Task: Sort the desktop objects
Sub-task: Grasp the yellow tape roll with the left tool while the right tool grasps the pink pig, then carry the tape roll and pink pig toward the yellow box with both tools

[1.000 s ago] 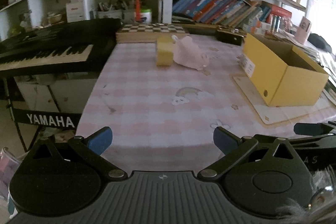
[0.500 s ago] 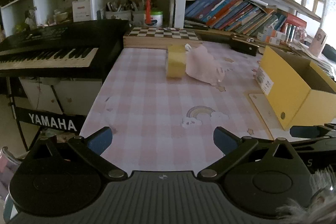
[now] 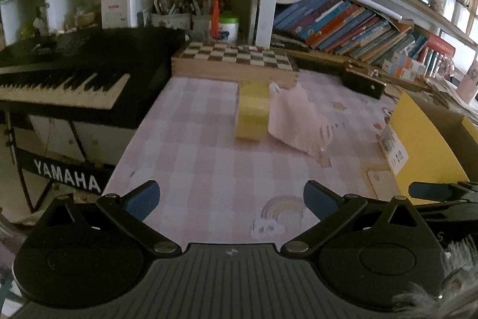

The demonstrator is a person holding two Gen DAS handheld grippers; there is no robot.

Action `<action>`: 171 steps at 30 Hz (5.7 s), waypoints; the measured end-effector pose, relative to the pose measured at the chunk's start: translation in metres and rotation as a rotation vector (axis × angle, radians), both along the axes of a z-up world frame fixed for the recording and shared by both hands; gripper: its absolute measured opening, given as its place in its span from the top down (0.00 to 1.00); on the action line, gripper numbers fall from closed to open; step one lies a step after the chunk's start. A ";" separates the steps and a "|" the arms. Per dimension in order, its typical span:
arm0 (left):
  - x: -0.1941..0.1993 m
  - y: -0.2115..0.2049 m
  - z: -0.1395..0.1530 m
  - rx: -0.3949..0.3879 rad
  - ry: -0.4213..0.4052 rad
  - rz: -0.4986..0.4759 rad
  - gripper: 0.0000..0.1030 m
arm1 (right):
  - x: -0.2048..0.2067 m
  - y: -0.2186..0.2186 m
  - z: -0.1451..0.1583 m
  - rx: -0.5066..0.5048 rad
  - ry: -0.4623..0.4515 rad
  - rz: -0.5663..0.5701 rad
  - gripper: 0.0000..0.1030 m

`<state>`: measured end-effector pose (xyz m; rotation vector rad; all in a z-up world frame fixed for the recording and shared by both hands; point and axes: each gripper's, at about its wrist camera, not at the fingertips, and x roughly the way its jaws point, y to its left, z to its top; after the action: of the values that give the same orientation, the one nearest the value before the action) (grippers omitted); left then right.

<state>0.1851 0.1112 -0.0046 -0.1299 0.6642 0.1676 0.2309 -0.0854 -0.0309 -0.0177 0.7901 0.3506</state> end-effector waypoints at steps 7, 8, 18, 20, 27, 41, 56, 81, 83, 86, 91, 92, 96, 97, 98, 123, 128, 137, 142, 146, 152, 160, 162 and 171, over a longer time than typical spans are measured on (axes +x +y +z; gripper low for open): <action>0.028 0.004 0.008 0.026 -0.024 0.025 0.00 | 0.032 0.000 0.005 0.016 -0.021 0.037 0.01; 0.033 0.005 0.009 0.023 -0.024 0.034 0.00 | 0.037 0.000 0.005 0.019 -0.023 0.042 0.01; 0.061 0.013 0.008 0.035 -0.019 0.075 0.00 | 0.078 0.011 0.008 0.020 -0.042 0.083 0.01; 0.066 0.016 0.007 0.036 -0.021 0.086 0.00 | 0.085 0.013 0.008 0.016 -0.044 0.093 0.01; 0.080 0.024 0.003 0.039 -0.014 0.112 0.00 | 0.108 0.025 0.002 -0.010 -0.025 0.135 0.01; 0.102 0.033 -0.002 0.028 -0.002 0.120 0.00 | 0.153 0.057 -0.027 -0.099 -0.018 0.177 0.01; 0.146 0.012 -0.005 0.011 -0.010 -0.007 0.00 | 0.165 0.040 -0.028 -0.057 0.027 0.106 0.38; 0.196 0.002 -0.057 0.102 0.135 -0.150 0.83 | 0.137 0.003 -0.010 0.039 0.064 -0.030 0.39; 0.188 0.008 -0.047 0.066 0.112 -0.142 0.83 | 0.136 0.004 -0.009 0.041 0.061 -0.025 0.39; 0.172 0.015 -0.032 0.022 0.081 -0.121 0.83 | 0.132 0.007 -0.006 0.047 0.058 -0.013 0.39; 0.142 0.022 -0.008 -0.043 0.033 -0.100 0.83 | 0.119 0.015 0.000 0.052 0.051 0.022 0.39; 0.134 0.024 -0.004 -0.056 0.025 -0.097 0.83 | 0.116 0.017 0.002 0.053 0.050 0.032 0.39; 0.106 0.028 0.007 -0.097 0.007 -0.089 0.83 | 0.099 0.021 0.009 0.056 0.034 0.066 0.39; 0.099 0.029 0.009 -0.107 0.004 -0.086 0.83 | 0.094 0.022 0.012 0.056 0.027 0.073 0.39; 0.091 0.030 0.011 -0.117 -0.001 -0.084 0.83 | 0.089 0.022 0.014 0.057 0.019 0.078 0.39; -0.084 0.030 0.028 -0.223 -0.041 -0.183 0.83 | -0.078 0.007 0.040 0.040 -0.004 0.051 0.39; -0.113 0.024 0.024 -0.231 -0.021 -0.237 0.83 | -0.114 0.006 0.036 0.043 0.009 0.030 0.39; -0.144 0.002 0.019 -0.233 0.011 -0.366 0.83 | -0.163 -0.010 0.027 0.052 0.043 -0.065 0.38; -0.152 -0.018 0.014 -0.241 0.029 -0.456 0.83 | -0.184 -0.028 0.023 0.049 0.064 -0.136 0.38; -0.152 -0.033 0.014 -0.241 0.033 -0.506 0.83 | -0.196 -0.044 0.021 0.054 0.076 -0.198 0.38; -0.149 -0.060 0.012 -0.243 0.053 -0.602 0.83 | -0.213 -0.072 0.017 0.066 0.084 -0.298 0.38; -0.136 -0.096 0.013 -0.233 0.064 -0.692 0.83 | -0.220 -0.109 0.012 0.085 0.105 -0.410 0.38; -0.132 -0.107 0.013 -0.232 0.068 -0.711 0.83 | -0.221 -0.118 0.012 0.086 0.102 -0.426 0.38; -0.112 -0.152 0.016 -0.235 0.073 -0.745 0.83 | -0.206 -0.154 0.015 0.080 0.110 -0.439 0.38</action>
<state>0.0729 -0.0406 0.0114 -0.0944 0.7645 -0.6255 0.0246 -0.2389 -0.0159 0.2486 0.8633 -0.0337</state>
